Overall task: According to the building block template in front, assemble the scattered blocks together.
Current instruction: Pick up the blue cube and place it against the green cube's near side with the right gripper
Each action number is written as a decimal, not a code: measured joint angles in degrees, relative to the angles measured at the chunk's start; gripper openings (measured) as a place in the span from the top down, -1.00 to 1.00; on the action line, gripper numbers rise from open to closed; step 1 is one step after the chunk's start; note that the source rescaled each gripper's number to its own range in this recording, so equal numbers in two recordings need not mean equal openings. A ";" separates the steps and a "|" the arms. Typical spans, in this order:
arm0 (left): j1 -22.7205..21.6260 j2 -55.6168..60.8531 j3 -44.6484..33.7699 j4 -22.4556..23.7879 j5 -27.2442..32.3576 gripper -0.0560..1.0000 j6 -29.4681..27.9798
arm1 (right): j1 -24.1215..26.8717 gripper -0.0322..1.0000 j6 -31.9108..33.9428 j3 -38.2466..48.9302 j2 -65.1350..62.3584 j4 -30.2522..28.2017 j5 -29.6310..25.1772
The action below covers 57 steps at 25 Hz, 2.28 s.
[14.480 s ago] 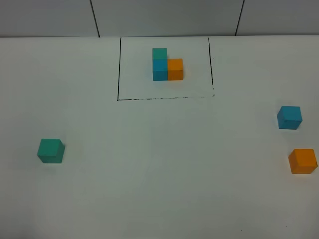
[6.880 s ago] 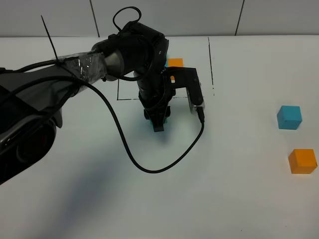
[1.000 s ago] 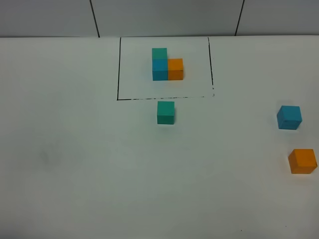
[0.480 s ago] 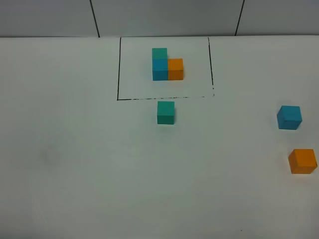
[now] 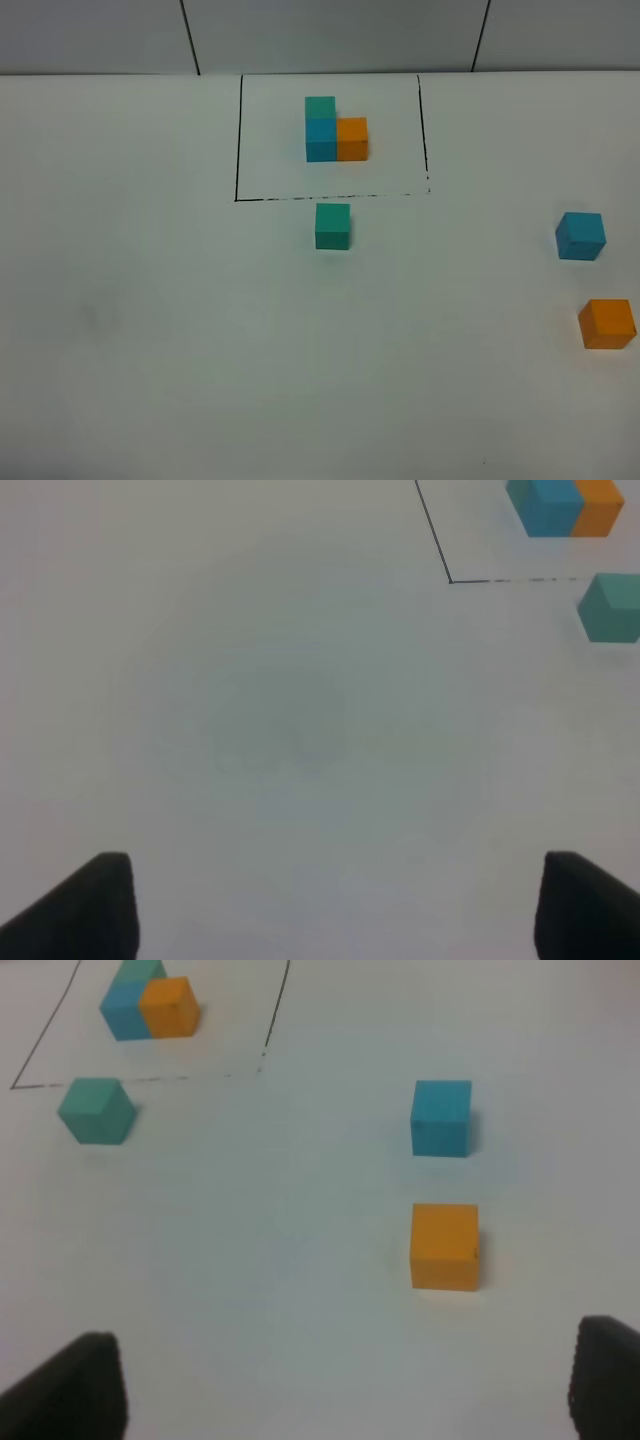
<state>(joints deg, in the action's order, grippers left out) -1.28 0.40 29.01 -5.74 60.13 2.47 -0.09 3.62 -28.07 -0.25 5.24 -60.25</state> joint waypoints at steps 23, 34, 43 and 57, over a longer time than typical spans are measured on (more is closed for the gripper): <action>-0.01 0.00 0.00 -1.34 0.05 -0.65 0.00 | 0.00 -0.57 0.00 0.00 0.00 0.24 0.00; -0.01 0.00 0.00 -1.34 0.05 -0.65 0.00 | 0.00 -0.57 0.00 0.00 0.00 0.24 0.00; -0.01 0.00 0.00 -1.34 0.05 -0.65 0.00 | 0.00 -0.57 0.00 0.00 0.00 0.29 0.00; -0.01 0.00 0.00 -1.36 0.05 -0.65 0.00 | 0.00 -0.57 -0.24 0.00 0.00 0.68 0.00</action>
<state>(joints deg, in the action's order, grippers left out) -1.29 0.40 29.01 -7.11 60.17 2.47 -0.09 3.38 -28.07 -0.25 5.92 -60.25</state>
